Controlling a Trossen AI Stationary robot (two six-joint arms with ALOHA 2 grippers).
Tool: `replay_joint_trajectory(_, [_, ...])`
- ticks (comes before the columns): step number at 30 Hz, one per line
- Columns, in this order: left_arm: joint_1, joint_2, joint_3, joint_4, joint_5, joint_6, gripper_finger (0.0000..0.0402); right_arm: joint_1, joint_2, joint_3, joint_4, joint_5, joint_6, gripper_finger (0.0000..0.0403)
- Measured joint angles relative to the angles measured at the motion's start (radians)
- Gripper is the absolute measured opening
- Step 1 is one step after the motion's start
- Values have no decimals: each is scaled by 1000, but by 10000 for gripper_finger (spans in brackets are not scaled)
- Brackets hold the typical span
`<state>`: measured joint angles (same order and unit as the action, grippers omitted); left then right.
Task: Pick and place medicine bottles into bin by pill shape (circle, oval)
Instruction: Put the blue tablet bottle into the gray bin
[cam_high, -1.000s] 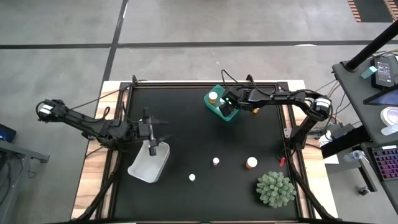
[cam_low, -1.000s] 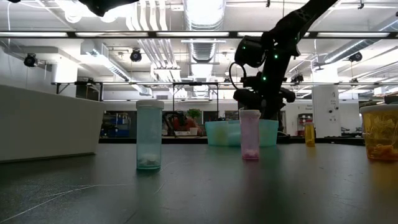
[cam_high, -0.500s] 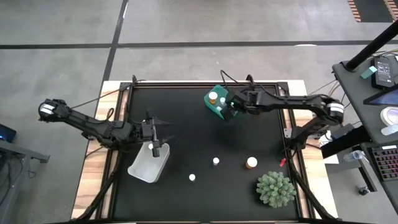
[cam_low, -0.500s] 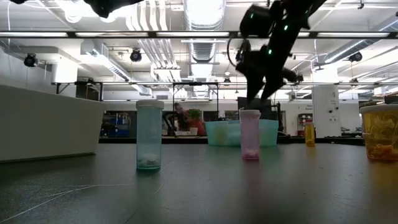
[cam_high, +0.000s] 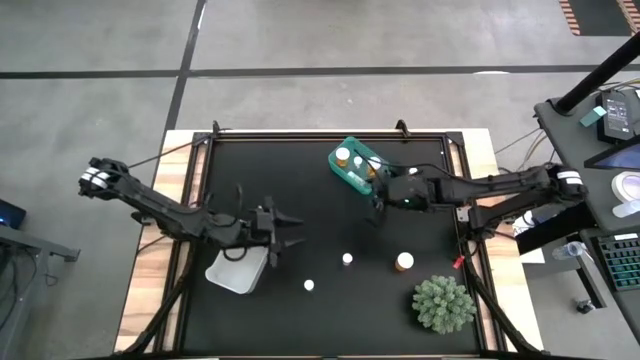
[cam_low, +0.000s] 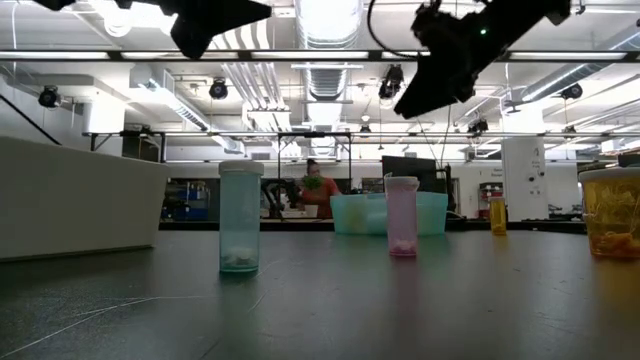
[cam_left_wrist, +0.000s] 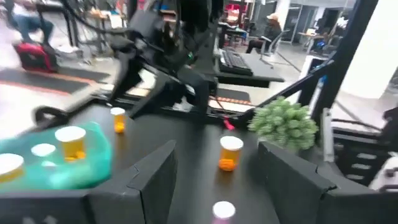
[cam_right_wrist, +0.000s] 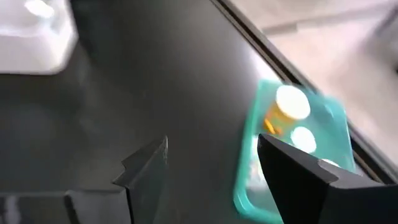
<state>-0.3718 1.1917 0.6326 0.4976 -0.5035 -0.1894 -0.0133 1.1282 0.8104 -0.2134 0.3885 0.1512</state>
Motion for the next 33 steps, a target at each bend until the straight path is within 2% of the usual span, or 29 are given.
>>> replay_joint_trajectory(4, [-30, 82, 93, -75, 4, -82, 205, 18, -64, -99, 218, -71, -126, 240])
replay_joint_trajectory(8, [-62, 142, 224, -253, 8, -144, 205, 18, -112, -188, 461, -198, -226, 240])
replay_joint_trajectory(10, [-74, 178, 297, -353, 8, -181, 205, 18, -134, -207, 529, -214, -248, 240])
replay_joint_trajectory(15, [-103, 276, 493, -657, 38, -344, 205, 18, -197, -209, 535, -214, -289, 240])
replay_joint_trajectory(19, [-113, 370, 647, -921, 126, -444, 205, 18, -255, -209, 533, -215, -328, 240])
replay_joint_trajectory(22, [-111, 434, 745, -1046, 197, -468, 205, 18, -302, -207, 533, -215, -335, 240])
replay_joint_trajectory(28, [-121, 532, 882, -1268, 340, -491, 205, 18, -366, -223, 518, -215, -336, 240])
replay_joint_trajectory(31, [-134, 563, 935, -1423, 370, -564, 205, 18, -371, -232, 517, -214, -349, 240])
replay_joint_trajectory(33, [-144, 575, 948, -1460, 399, -635, 205, 18, -365, -233, 516, -214, -354, 240])
